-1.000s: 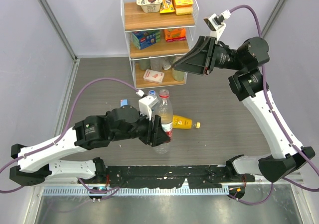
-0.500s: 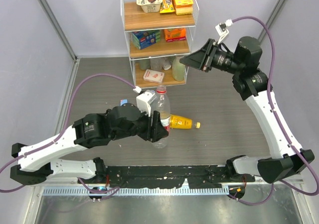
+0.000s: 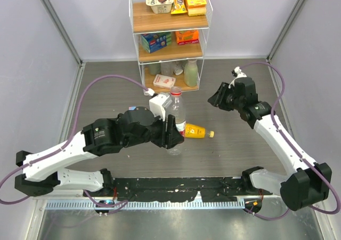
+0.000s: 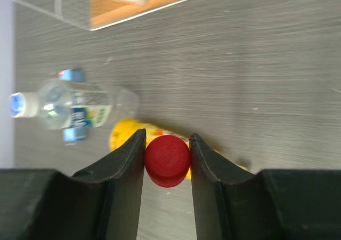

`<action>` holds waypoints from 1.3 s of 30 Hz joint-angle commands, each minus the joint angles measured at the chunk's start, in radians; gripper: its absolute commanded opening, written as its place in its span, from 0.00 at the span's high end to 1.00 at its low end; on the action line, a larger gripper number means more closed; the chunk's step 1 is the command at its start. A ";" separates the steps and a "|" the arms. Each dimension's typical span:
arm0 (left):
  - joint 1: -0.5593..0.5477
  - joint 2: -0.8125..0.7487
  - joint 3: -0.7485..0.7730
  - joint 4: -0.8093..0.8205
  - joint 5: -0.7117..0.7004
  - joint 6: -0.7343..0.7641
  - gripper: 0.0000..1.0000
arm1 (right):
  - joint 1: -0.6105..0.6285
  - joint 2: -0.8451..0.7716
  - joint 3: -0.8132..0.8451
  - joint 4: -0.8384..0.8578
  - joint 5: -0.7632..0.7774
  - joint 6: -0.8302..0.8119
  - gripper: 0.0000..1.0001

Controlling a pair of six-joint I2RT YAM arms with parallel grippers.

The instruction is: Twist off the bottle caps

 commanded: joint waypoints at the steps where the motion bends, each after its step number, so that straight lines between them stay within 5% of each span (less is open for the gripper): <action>1: 0.003 0.030 0.027 0.062 0.012 0.027 1.00 | -0.004 -0.009 -0.042 0.065 0.245 -0.041 0.98; 12: 0.004 0.183 0.182 -0.001 0.064 0.066 1.00 | -0.012 0.235 -0.132 0.118 0.252 0.014 0.94; 18: 0.004 0.222 0.244 -0.041 0.087 0.072 1.00 | -0.012 0.339 -0.132 0.120 0.238 0.010 0.83; 20: 0.003 0.219 0.250 -0.041 0.082 0.073 1.00 | -0.013 0.350 -0.125 0.117 0.255 0.008 0.74; 24: 0.004 0.202 0.244 -0.046 0.058 0.078 1.00 | -0.012 0.353 -0.103 0.112 0.293 -0.004 0.35; 28: 0.004 0.200 0.247 -0.099 0.019 0.067 1.00 | -0.012 0.358 -0.071 0.105 0.287 -0.004 0.14; 39: 0.006 0.165 0.158 -0.119 -0.030 0.024 1.00 | -0.010 0.214 0.017 -0.012 0.128 0.004 0.09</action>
